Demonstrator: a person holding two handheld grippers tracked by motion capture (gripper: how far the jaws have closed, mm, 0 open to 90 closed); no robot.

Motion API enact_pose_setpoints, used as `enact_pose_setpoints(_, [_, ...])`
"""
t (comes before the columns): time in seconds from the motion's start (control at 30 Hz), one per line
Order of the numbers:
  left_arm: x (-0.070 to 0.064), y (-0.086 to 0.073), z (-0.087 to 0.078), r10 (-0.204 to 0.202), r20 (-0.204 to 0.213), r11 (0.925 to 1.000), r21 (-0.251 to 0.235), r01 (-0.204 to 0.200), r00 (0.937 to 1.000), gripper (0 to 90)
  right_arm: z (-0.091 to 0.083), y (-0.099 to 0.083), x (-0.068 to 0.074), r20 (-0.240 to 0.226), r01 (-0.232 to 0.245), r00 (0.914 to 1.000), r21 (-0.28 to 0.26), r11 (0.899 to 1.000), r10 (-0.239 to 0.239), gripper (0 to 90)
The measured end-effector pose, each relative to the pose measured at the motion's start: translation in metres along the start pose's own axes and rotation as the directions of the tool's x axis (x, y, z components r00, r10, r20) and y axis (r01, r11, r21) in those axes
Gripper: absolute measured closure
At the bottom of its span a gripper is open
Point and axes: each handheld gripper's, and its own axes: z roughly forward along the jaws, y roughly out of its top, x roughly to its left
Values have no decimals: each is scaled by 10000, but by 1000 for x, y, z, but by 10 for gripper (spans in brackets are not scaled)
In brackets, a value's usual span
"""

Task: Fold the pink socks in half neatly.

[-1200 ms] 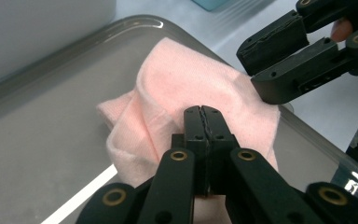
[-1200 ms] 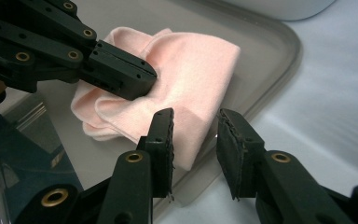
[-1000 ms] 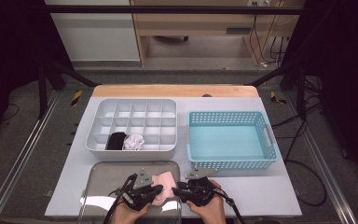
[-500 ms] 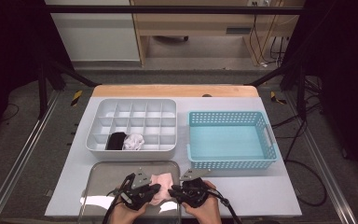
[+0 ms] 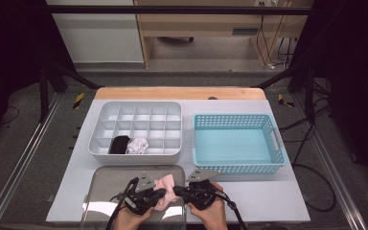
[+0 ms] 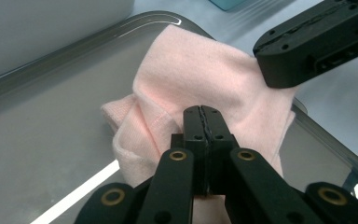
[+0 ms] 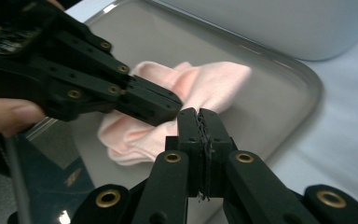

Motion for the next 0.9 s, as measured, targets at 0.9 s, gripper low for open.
enact_pose_setpoints(0.9, [14, 0, -31, -256, -162, 9925, -1199, 235, 9995, 723, 5, -7, -3, 196, -338, 9993, 338, 9989, 332, 591])
